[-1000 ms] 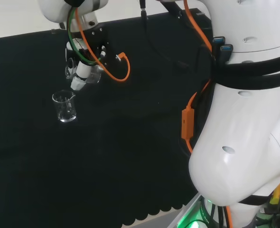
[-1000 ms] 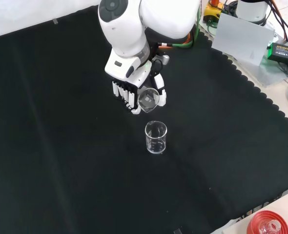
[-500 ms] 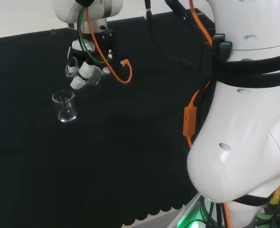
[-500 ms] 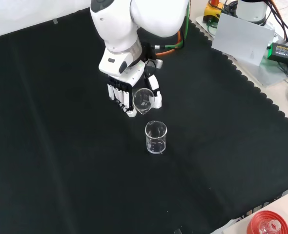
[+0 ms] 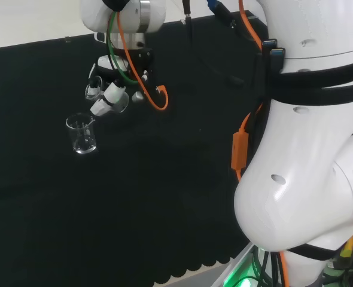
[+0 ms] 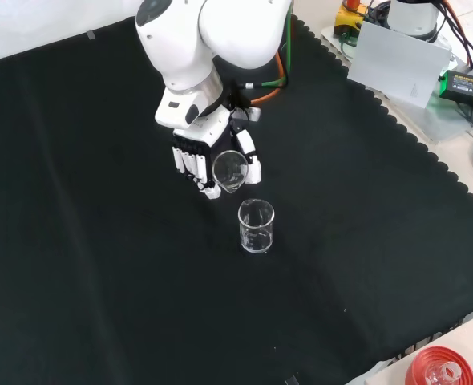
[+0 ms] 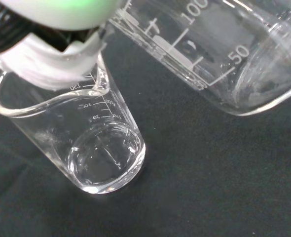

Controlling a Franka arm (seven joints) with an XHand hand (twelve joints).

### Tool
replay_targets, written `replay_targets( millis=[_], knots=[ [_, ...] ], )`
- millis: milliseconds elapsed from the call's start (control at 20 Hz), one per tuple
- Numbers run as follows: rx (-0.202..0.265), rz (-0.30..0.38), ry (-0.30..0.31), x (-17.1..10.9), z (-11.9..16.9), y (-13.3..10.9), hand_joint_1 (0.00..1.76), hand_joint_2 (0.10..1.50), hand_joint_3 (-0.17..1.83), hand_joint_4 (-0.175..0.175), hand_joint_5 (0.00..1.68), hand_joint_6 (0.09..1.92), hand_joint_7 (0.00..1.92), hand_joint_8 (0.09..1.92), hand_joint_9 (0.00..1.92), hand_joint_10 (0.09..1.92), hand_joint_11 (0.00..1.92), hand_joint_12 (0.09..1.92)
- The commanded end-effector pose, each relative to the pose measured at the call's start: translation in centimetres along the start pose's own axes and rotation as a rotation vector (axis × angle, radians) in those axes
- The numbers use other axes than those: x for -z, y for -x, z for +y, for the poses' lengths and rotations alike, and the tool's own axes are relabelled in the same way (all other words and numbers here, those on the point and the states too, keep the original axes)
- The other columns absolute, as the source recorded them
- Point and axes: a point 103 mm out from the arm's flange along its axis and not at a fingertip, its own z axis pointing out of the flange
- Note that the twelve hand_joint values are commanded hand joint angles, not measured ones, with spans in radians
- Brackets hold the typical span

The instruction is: Place the beaker back on the table.

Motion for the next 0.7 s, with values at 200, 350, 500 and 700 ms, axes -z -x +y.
replay_targets(
  millis=[200, 350, 500, 700],
  knots=[
    [0.016, 0.16, 0.071, -2.2, 0.5, 2.8, 1.14, 0.62, 0.68, 0.175, 1.34, 0.57, 1.62, 0.09, 1.51, 0.09, 1.09, 0.94],
    [0.022, 0.197, 0.096, -2.7, 0.5, 3.5, 1.14, 0.63, 0.68, 0.175, 1.34, 0.57, 1.62, 0.09, 1.51, 0.09, 1.09, 0.94],
    [0.021, 0.209, 0.1, -3.3, 0.6, 4.0, 1.14, 0.63, 0.68, 0.175, 1.34, 0.57, 1.61, 0.09, 1.51, 0.09, 1.08, 0.94],
    [0.018, 0.21, 0.102, -4.1, 0.7, 4.4, 1.14, 0.63, 0.67, 0.175, 1.33, 0.57, 1.61, 0.09, 1.51, 0.09, 1.07, 0.94]
  ],
)
